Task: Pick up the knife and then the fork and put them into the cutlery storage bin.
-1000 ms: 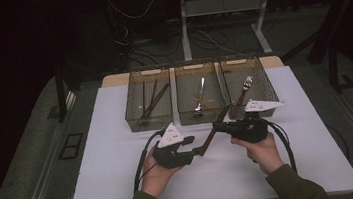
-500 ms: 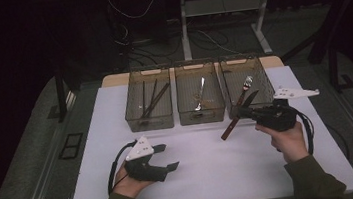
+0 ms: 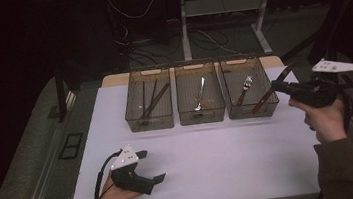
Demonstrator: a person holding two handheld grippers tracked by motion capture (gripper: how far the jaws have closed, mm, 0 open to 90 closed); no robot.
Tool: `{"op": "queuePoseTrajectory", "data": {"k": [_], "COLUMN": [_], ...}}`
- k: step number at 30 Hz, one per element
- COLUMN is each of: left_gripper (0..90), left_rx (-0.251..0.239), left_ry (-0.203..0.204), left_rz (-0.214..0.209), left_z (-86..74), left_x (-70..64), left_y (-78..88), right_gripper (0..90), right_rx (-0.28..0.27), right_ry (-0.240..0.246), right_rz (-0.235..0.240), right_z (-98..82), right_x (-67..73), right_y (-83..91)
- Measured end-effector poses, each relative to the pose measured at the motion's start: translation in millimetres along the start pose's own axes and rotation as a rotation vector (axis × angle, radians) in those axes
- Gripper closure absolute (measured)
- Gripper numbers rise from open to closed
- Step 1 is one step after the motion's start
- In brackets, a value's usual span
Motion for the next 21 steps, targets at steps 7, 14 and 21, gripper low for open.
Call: {"op": "queuePoseTrajectory", "data": {"k": [7, 14, 21], "left_gripper": [0.0, 0.0, 0.0], "left_rx": [0.011, 0.019, 0.019], "left_ry": [0.003, -0.011, -0.031], "left_rz": [-0.004, -0.011, -0.019], "left_z": [-0.1, -0.9, -0.8], "left_x": [-0.9, -2.1, -3.0], "left_y": [-0.3, -1.4, -1.5], "right_gripper": [89.6, 89.6, 89.7], "right_rx": [0.05, 0.175, 0.324], "right_ry": [0.046, 0.053, 0.051], "right_rz": [-0.153, -0.232, -0.287], "right_z": [28.6, 28.7, 11.4], "right_x": [-28.3, -52.5, -72.1], "right_y": [-5.2, -33.1, -60.4]}}
Point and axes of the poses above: each handheld gripper's, and its own axes: y roughly backward along the jaws, z roughly out of its top, x roughly to its left, the point moved 6 cm from there along -y, roughly forward along the jaws, and after that the axes turned 8 degrees about -y, right-handed, at the moved point
